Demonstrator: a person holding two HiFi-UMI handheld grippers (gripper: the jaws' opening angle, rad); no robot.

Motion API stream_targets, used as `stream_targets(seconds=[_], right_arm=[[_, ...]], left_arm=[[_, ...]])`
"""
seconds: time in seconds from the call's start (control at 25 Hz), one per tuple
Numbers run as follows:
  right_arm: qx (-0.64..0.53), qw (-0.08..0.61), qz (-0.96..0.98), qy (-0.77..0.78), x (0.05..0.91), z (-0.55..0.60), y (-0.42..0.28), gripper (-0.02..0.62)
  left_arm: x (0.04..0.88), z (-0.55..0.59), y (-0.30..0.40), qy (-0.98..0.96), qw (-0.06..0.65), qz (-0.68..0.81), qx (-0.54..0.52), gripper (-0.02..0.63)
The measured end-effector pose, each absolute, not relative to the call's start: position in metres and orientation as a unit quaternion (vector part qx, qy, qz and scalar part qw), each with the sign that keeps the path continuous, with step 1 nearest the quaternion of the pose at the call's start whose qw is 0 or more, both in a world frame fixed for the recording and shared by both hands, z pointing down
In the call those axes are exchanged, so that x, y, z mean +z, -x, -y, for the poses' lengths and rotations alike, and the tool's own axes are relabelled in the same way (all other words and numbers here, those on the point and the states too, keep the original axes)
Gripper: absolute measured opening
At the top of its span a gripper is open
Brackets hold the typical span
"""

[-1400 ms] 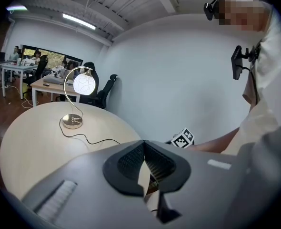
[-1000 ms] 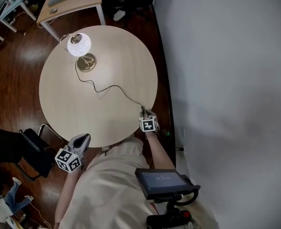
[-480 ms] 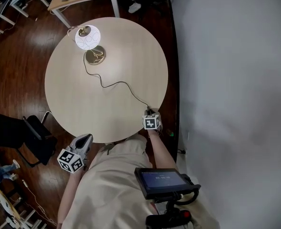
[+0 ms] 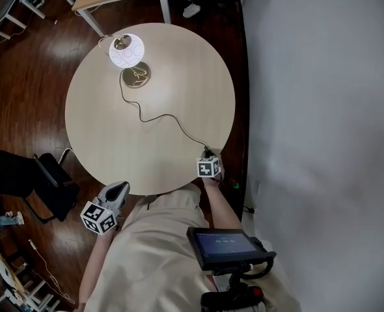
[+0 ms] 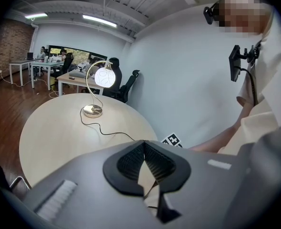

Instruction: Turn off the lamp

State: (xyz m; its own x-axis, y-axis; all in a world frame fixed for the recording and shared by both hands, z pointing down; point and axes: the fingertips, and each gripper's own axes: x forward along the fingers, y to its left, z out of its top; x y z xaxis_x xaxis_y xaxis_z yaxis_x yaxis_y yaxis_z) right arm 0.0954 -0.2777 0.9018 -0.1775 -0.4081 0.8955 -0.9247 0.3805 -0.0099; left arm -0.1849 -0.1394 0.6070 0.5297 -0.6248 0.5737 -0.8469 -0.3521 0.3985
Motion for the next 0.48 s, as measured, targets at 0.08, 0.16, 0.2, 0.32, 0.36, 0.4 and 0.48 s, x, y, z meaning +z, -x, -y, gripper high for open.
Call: stream_targets(seconds=[0.08,0.16,0.2,0.32,0.36,0.4,0.48], right_arm=[[0.289,0.446,0.708,-0.465,0.902,0.276,-0.096,0.074],[0.284,0.454,0.708,-0.461,0.902,0.275,-0.096,0.071],[0.281,0.457,0.708,-0.458,0.902,0.274,-0.096,0.070],[0.273,0.469,0.709,-0.451,0.901,0.274,-0.093,0.069],[0.271,0.472,0.709,-0.449,0.902,0.274,-0.092,0.072],[0.268,0.475,0.709,-0.447,0.902,0.275,-0.091,0.075],[0.260,0.483,0.709,-0.444,0.906,0.276,-0.091,0.078]], left_arm=[[0.606,0.139,0.187,-0.806,0.339,0.458,0.162,0.000],[0.605,0.139,0.189,-0.805,0.338,0.459,0.161,0.000],[0.604,0.140,0.191,-0.805,0.338,0.460,0.161,0.000],[0.603,0.141,0.196,-0.805,0.336,0.462,0.159,0.000],[0.603,0.141,0.198,-0.805,0.336,0.463,0.158,0.000],[0.603,0.141,0.200,-0.805,0.336,0.463,0.158,0.000],[0.604,0.141,0.202,-0.803,0.338,0.465,0.157,0.000]])
